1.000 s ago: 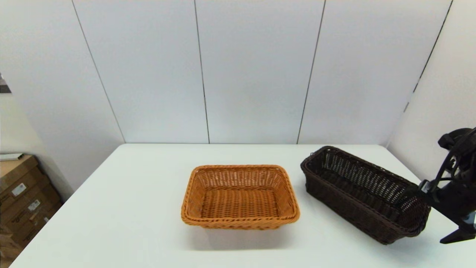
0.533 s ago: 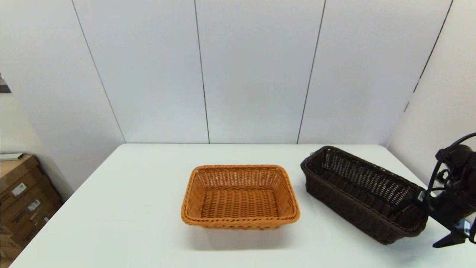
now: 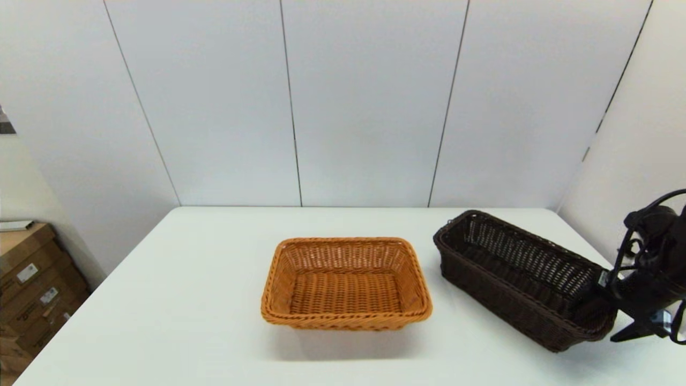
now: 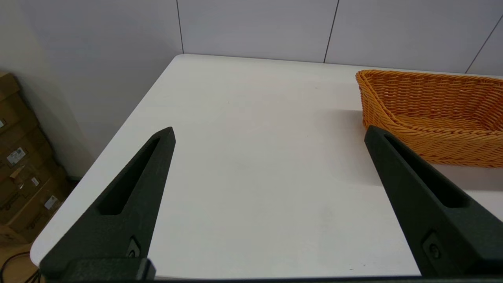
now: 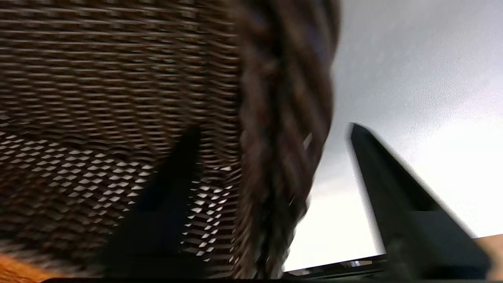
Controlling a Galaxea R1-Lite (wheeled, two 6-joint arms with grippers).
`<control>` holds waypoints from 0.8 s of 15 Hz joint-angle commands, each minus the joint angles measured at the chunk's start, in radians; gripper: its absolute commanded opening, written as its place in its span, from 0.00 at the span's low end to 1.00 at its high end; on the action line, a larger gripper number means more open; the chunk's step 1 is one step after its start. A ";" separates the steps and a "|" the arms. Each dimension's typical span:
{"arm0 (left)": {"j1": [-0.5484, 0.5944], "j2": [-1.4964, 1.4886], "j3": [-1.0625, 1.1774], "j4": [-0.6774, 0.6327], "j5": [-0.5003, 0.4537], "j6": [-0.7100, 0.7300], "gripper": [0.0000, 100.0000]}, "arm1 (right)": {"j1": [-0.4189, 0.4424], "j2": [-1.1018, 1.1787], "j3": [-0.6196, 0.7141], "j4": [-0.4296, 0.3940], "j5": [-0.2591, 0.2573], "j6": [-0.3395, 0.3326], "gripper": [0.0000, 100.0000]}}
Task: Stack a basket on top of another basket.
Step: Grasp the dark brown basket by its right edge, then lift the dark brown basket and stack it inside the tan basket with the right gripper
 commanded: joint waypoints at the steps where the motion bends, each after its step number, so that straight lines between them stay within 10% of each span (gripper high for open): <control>1: 0.000 0.000 0.000 0.000 0.001 -0.001 1.00 | 0.005 -0.017 -0.002 0.007 0.006 0.005 0.00; 9: 0.000 0.000 0.000 0.000 0.001 -0.001 1.00 | -0.006 -0.037 -0.008 0.021 0.034 0.005 0.00; 12: 0.000 0.000 0.000 0.000 0.001 -0.001 1.00 | -0.032 -0.143 -0.121 0.162 0.077 0.004 0.00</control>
